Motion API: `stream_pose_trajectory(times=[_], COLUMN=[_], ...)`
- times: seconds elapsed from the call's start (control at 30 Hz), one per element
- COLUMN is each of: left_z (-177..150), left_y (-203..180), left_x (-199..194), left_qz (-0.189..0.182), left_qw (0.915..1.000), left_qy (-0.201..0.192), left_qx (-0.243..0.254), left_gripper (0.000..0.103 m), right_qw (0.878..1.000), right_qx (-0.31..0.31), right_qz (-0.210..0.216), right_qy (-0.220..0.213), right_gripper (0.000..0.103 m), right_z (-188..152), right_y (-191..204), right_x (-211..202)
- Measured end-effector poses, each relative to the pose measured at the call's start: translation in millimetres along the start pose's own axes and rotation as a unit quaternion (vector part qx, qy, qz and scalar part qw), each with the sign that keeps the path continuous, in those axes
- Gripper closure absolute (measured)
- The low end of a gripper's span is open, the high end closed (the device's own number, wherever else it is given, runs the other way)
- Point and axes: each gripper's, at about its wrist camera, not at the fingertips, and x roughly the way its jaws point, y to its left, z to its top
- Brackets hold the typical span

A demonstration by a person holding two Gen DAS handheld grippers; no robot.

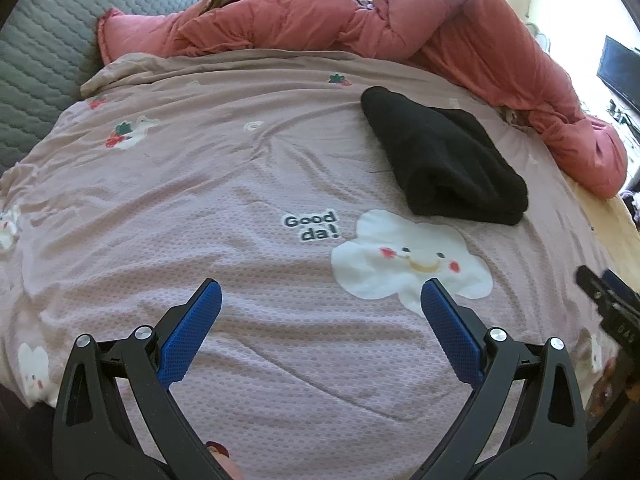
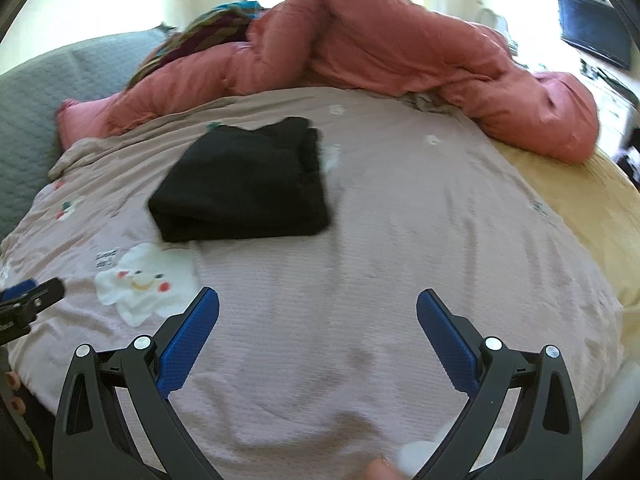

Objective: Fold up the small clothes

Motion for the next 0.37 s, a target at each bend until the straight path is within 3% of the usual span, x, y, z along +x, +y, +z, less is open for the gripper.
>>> stream_pose_trajectory(times=[0.2,0.3,0.37], left_z=[17.8,37.9,54.6], left_y=[49.8,96.2,139.6], left_x=[8.8,14.8,17.2], left_qz=[-0.006,0.025,0.073], left_qw=[0.9981,0.9944,0.9888], left_qy=[0.006,0.001,-0.015], left_qx=[-0.062,-0.102,-0.129], left_gripper=[0.009,0.009,0.009], right_qw=[0.989,0.962,0.93], right_qx=[0.094,0.154,0.184], right_qz=[-0.113,-0.224,-0.318], right_qy=[-0.015,-0.027,-0.02], right_gripper=[0.005,0.005,0.005], right_z=[-8.2,-27.2,-47.0], right_y=[-87.3,-159.8,-214.4], right_x=[-23.7,-43.2,-58.2])
